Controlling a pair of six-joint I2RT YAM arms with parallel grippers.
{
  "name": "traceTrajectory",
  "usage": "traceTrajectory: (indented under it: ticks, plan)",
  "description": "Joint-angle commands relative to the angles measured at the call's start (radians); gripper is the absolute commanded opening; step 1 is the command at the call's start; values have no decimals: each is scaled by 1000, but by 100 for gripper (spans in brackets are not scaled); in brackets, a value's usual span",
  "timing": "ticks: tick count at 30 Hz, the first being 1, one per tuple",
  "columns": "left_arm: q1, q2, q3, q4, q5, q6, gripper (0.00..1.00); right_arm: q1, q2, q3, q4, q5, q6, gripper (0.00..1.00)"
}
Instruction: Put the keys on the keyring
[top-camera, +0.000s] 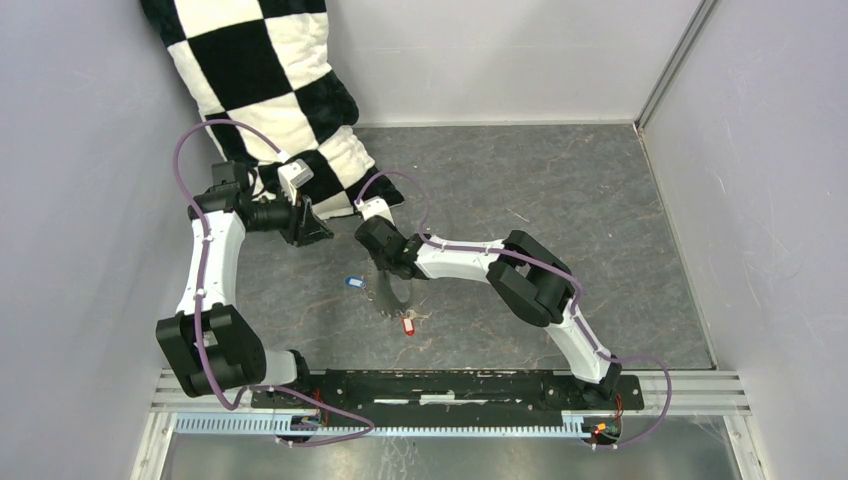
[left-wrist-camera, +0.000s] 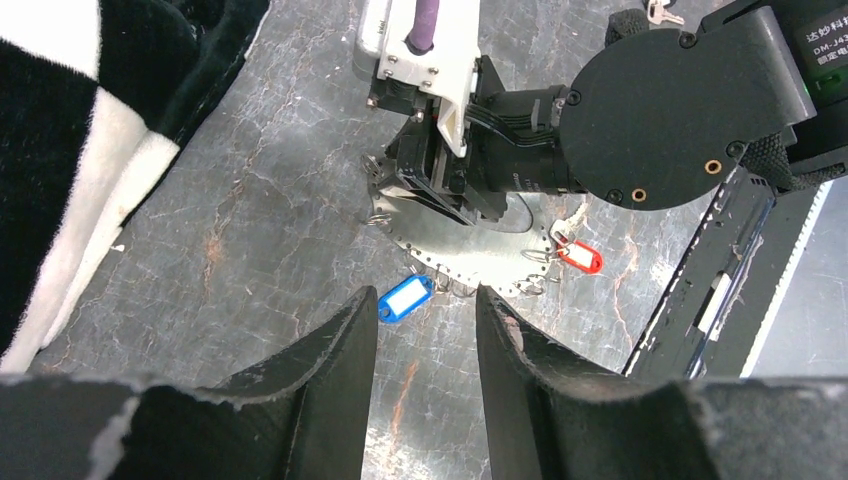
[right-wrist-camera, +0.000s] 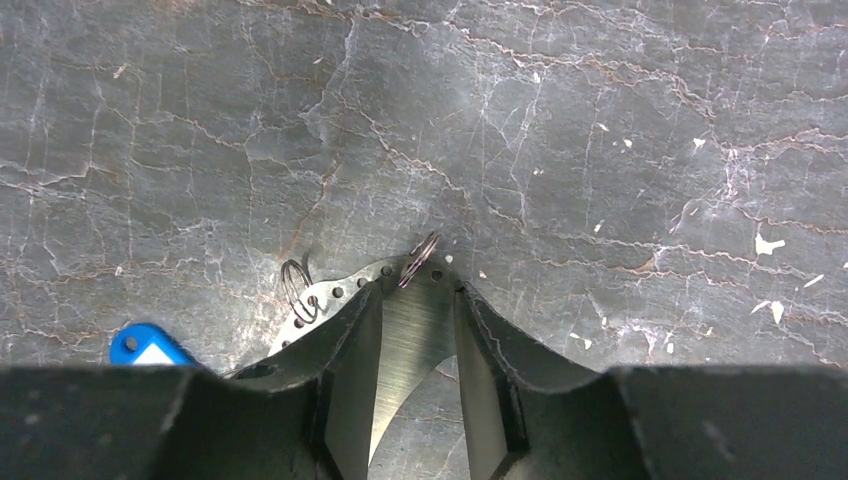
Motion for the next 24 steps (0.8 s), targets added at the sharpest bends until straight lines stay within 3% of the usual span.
traceTrajectory:
  ticks: [1,11,17,23,24]
  plan:
    - [7,-36,-9,17,37,22,47,-7,23,56,43,19,10,38]
    - [7,-37,-23,8,47,39,46,-22,53,81,38,26,13,36]
    - [7,-39,-30,-2,48,52,46,-20,51,71,50,43,16,30]
    - [7,-37,-33,-45,43,103,46,-21,34,61,71,49,-5,1]
    - [6,-35,-33,-65,46,128,46,-21,23,45,81,49,-13,0]
